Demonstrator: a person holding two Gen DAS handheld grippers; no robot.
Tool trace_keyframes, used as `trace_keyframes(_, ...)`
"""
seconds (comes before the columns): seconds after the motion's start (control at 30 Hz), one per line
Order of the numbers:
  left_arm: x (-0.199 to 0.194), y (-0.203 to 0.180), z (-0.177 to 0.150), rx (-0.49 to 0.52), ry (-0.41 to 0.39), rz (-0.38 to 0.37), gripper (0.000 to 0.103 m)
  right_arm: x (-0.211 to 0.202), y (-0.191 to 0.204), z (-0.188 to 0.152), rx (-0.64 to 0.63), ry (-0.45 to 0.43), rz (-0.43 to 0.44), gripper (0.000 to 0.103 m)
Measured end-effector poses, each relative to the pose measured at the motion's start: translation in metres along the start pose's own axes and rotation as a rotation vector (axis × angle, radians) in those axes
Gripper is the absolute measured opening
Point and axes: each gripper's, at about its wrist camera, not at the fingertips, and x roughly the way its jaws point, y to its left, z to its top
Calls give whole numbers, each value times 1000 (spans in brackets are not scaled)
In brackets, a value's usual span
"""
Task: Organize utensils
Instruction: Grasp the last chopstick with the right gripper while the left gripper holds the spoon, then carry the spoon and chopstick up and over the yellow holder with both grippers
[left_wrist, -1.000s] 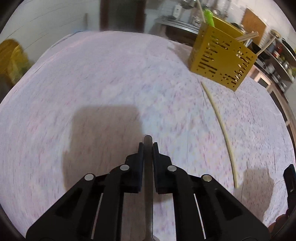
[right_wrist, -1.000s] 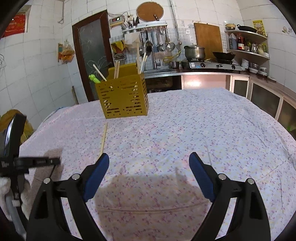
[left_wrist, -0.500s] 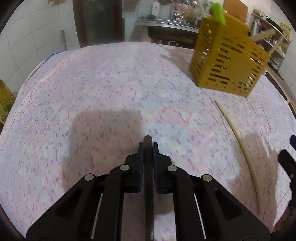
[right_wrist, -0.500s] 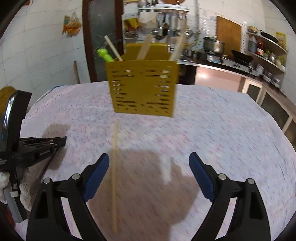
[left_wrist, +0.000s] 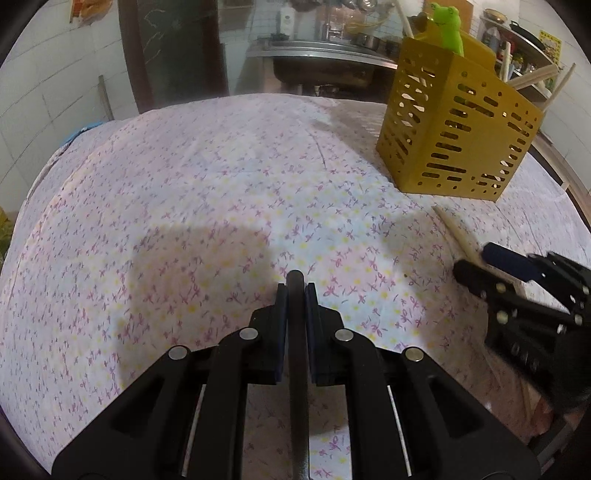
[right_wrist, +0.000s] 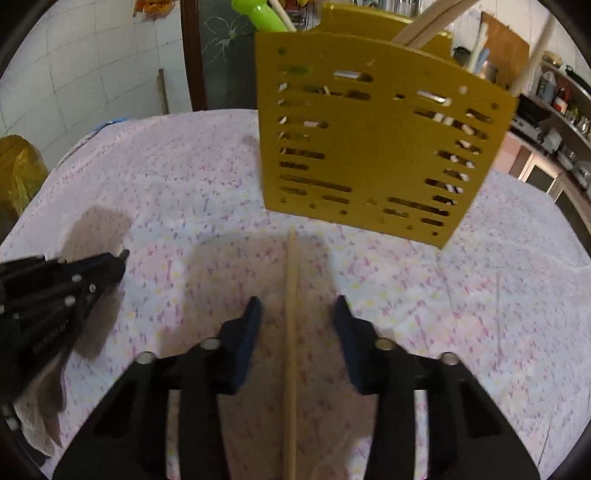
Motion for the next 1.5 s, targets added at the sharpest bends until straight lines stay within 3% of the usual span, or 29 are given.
trace_keyframes(0.2,3,-5,4,-5,-5,11,8,11,-7,19,40,84,41,26)
trace_keyframes(0.3,4,-4,6,-24,-1,2,8,12,-5,17,16,67,22,20)
trace_keyframes(0.37,4,-4,7,-31,-1,0,8,8,-7,12,34,53,30,7)
trace_keyframes(0.43,4,-6,7,-38,-2,-5,8,2,-12,6,68,30,36,6)
trace_keyframes(0.6,-17,-18,4,-40,-57,-27,8,-40,-31,-9,145,-95,68,6)
trace_keyframes(0.8,-79,-35,-1,-18,-234,-59,8,-117,-48,-29,173,-301,48,6)
trace_keyframes(1.0,-132,-46,-14,-3,-361,-70,8,-162,-56,-39,162,-446,0,6)
trace_keyframes(1.2,-149,-51,-25,16,-388,-64,8,-183,-57,-54,166,-540,10,6)
trace_keyframes(1.5,-164,-56,-35,46,-431,-54,8,-201,-65,-70,205,-585,12,6)
